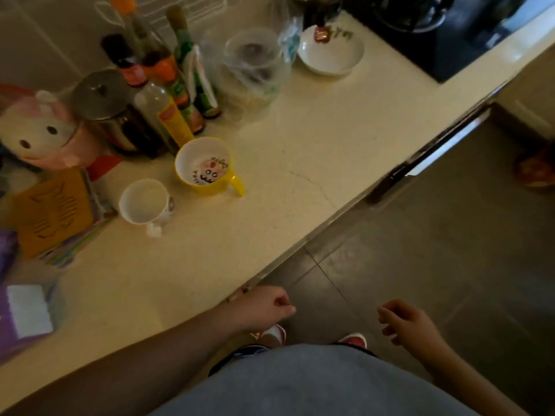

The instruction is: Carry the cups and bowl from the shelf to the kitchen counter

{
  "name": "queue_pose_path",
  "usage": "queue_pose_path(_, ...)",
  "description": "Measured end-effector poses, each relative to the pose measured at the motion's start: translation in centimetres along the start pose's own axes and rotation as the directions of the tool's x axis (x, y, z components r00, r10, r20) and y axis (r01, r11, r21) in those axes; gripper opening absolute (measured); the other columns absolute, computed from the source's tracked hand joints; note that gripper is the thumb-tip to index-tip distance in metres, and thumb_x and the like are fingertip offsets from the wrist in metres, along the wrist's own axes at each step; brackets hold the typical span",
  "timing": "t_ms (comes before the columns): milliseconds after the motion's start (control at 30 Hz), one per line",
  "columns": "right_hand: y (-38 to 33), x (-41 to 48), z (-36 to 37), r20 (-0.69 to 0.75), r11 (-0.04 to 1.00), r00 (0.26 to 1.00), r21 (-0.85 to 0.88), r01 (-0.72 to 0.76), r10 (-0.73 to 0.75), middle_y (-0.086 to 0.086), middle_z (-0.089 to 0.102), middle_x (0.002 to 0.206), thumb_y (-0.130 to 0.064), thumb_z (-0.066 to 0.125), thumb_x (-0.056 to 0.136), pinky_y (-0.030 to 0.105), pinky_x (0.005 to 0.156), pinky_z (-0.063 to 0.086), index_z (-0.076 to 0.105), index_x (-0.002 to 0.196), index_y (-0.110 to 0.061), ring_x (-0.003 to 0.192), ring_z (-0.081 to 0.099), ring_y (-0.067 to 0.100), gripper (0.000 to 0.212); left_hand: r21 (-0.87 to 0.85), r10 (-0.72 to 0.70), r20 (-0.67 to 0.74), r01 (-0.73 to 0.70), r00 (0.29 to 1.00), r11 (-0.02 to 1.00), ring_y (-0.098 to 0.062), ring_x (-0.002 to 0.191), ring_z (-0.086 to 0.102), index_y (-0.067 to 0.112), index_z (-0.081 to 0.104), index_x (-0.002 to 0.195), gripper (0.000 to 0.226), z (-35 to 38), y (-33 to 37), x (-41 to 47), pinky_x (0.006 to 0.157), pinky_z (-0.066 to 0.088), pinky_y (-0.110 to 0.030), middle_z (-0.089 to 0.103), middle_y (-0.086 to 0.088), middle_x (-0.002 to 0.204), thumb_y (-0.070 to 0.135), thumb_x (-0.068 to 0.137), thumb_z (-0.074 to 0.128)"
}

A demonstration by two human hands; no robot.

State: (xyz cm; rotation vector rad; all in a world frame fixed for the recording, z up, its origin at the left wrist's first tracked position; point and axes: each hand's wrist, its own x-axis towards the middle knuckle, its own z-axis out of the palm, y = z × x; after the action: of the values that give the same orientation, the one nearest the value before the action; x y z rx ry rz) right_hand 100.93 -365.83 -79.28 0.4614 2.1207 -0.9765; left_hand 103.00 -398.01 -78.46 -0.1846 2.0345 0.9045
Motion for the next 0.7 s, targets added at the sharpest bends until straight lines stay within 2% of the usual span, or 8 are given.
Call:
queue_pose_path(67,3.9,0.0,-1.7,-0.003,0.995,0.996,0.033,-0.093,0.093,0.008,0.071,0.087,-0.03,0.056,0.094,0.031,0.06,0.054,0.065,0.092,-0.02,0.077,0.069,0.024,0.014,0.015,-0.066,0.017,0.066,0.998,0.998,-0.003,0.088,0.059,0.033,0.064,0.105,0.03,2.1,1.0,1.3,0.074,0.049,-0.026,0.064,0.012,0.099,0.055,0.087,0.053)
queue_pose_path(200,11.8,-0.6,-4.8,-0.039,0.956,0.962,0.133,-0.263,0.27,0.014,0.069,0.087,-0.029,0.055,0.094,0.037,0.063,0.054,0.063,0.093,-0.014,0.077,0.067,0.029,0.017,0.014,-0.215,-0.038,0.216,0.976,0.976,-0.011,0.087,0.062,0.03,0.064,0.092,0.023,6.0,3.1,3.9,0.079,0.053,-0.034,0.067,0.004,0.094,0.05,0.089,0.054)
queue_pose_path(333,19.0,-1.5,-7.7,-0.037,0.899,0.915,0.205,-0.387,0.403,0.012,0.069,0.088,-0.03,0.058,0.092,0.033,0.059,0.054,0.064,0.092,-0.014,0.079,0.068,0.026,0.017,0.03,-0.247,-0.001,0.247,0.969,0.969,-0.013,0.084,0.063,0.029,0.064,0.086,0.022,9.8,6.2,6.3,0.079,0.053,-0.035,0.068,0.003,0.09,0.049,0.087,0.056)
queue_pose_path(433,23.5,-1.6,-10.1,0.006,0.876,0.901,0.232,-0.423,0.434,0.013,0.07,0.084,-0.03,0.06,0.091,0.027,0.052,0.049,0.066,0.09,-0.011,0.074,0.069,0.026,0.021,0.066,-0.245,-0.011,0.245,0.969,0.967,-0.015,0.087,0.065,0.028,0.066,0.093,0.026,11.8,9.0,8.0,0.081,0.054,-0.035,0.069,0.002,0.094,0.05,0.086,0.055)
queue_pose_path(500,25.4,-1.7,-11.9,0.029,0.86,0.892,0.252,-0.444,0.452,0.015,0.071,0.086,-0.028,0.059,0.092,0.028,0.052,0.05,0.067,0.091,-0.01,0.077,0.07,0.028,0.02,0.074,-0.228,-0.048,0.231,0.973,0.97,-0.016,0.086,0.066,0.023,0.069,0.092,0.027,12.7,10.9,9.0,0.081,0.054,-0.035,0.071,-0.001,0.094,0.047,0.087,0.057)
queue_pose_path(600,26.7,-1.3,-14.7,0.017,0.84,0.887,0.316,-0.442,0.46,0.018,0.069,0.091,-0.025,0.057,0.093,0.037,0.065,0.055,0.066,0.094,-0.007,0.084,0.068,0.032,0.02,0.094,-0.213,-0.095,0.222,0.972,0.97,-0.012,0.078,0.064,0.018,0.067,0.085,0.027,13.5,13.8,10.1,0.066,0.048,-0.028,0.07,-0.001,0.086,0.044,0.086,0.059)
queue_pose_path(700,27.0,-0.2,-18.1,-0.018,0.852,0.91,0.359,-0.381,0.415,0.019,0.068,0.092,-0.024,0.057,0.094,0.04,0.069,0.053,0.065,0.093,-0.007,0.085,0.067,0.033,0.019,0.196,-0.169,-0.08,0.181,0.982,0.964,-0.012,0.076,0.061,0.016,0.066,0.086,0.027,13.1,16.4,11.8,0.067,0.046,-0.029,0.067,-0.001,0.083,0.042,0.088,0.058)
